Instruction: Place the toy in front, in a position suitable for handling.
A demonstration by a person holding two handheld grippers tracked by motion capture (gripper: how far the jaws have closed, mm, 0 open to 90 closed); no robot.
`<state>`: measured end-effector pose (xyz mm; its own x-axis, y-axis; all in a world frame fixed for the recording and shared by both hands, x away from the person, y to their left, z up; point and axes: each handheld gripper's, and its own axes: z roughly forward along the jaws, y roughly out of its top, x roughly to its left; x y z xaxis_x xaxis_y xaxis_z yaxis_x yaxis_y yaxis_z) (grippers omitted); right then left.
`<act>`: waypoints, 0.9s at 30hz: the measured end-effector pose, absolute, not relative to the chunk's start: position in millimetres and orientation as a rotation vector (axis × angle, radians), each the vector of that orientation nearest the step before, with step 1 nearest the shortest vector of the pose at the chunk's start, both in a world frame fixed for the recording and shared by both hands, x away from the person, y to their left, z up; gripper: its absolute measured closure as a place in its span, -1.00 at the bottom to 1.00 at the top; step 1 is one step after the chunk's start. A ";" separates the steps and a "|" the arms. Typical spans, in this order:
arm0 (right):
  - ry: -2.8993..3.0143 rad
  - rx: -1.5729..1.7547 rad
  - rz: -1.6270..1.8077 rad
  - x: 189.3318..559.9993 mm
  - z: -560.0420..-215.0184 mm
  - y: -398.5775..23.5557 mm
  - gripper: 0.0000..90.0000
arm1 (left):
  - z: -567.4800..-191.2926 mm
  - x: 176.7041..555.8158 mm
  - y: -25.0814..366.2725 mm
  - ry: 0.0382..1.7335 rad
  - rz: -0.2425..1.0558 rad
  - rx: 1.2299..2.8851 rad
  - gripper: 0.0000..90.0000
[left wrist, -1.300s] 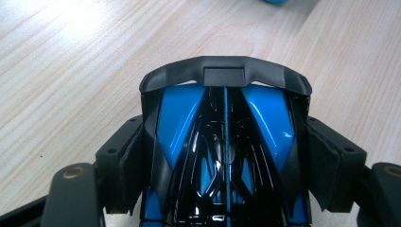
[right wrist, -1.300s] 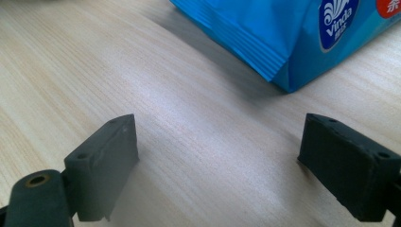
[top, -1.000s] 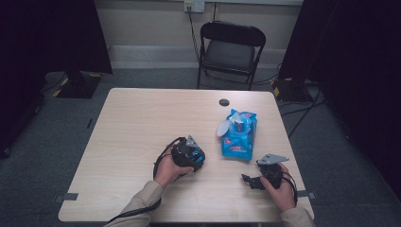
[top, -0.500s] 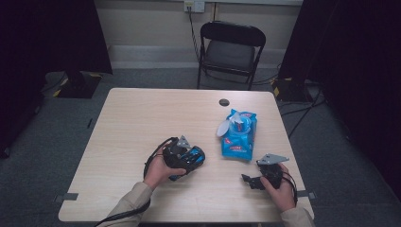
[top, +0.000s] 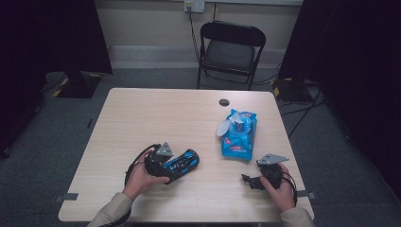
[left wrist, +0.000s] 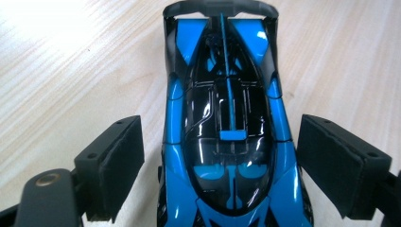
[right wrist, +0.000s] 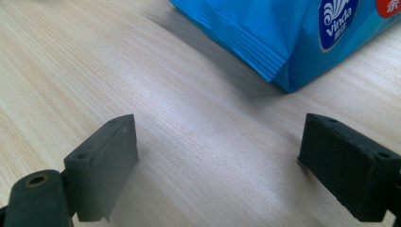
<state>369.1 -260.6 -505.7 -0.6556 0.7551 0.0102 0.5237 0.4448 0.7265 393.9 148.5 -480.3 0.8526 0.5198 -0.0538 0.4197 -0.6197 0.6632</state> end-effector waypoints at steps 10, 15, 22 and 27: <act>2.384 1.096 1.033 369.1 -505.7 -260.5 -0.75 | -483.0 394.1 148.0 0.693 0.162 2.321 -0.65; 2.384 1.096 1.033 369.1 -505.7 -260.5 -0.75 | -479.1 389.3 153.3 0.689 0.150 2.315 -0.65; 2.384 1.096 1.033 369.1 -505.7 -260.4 -0.75 | -482.4 378.4 170.4 0.715 0.178 2.331 -0.66; 2.382 1.097 1.031 369.0 -505.7 -260.3 -0.75 | -490.8 371.4 177.6 0.722 0.190 2.322 -0.65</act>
